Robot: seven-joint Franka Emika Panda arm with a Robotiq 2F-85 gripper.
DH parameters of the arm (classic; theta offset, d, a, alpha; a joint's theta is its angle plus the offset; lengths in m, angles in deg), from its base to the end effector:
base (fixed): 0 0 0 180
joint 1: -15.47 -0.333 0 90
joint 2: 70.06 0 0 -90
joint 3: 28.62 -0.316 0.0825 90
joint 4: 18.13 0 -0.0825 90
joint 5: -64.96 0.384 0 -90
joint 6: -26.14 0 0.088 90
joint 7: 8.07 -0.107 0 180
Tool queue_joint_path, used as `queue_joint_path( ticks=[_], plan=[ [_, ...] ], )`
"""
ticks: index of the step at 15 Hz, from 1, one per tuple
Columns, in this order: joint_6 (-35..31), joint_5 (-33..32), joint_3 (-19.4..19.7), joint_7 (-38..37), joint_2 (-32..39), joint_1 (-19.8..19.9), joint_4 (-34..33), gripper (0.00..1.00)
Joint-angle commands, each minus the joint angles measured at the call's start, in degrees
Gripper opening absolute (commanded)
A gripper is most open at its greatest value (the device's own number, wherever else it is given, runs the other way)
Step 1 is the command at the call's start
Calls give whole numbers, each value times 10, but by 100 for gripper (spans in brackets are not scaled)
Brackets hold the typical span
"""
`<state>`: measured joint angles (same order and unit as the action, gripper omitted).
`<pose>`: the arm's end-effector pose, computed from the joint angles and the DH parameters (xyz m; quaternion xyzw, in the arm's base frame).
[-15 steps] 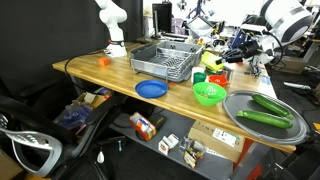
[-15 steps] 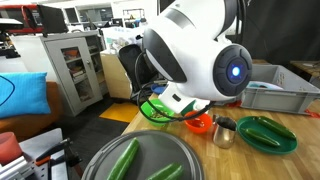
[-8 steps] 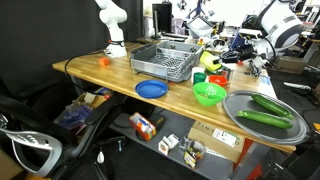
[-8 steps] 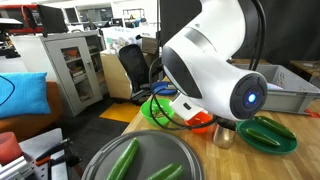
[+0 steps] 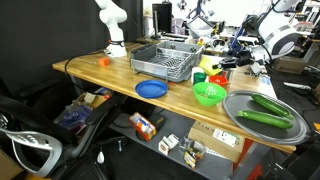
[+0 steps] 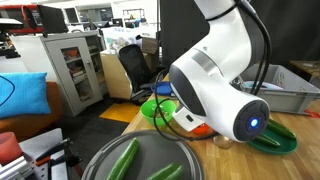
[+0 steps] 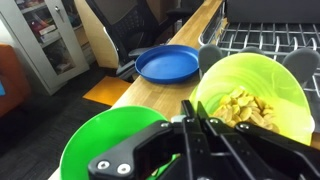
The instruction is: Pour the contents from yellow bowl into the orange bowl
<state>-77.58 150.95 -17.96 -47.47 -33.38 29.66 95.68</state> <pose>0.5468 -0.1623 0.1409 -0.3818 0.7258 0.3350 0.4640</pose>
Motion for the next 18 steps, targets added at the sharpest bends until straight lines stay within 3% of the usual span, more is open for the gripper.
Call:
queue_joint_path(
  ticks=[1, 18],
  plan=[
    [45, 25, -4, -5, 14, 18, -12, 1],
    [173, 79, 1, -6, 55, 50, 10, 1]
  ],
)
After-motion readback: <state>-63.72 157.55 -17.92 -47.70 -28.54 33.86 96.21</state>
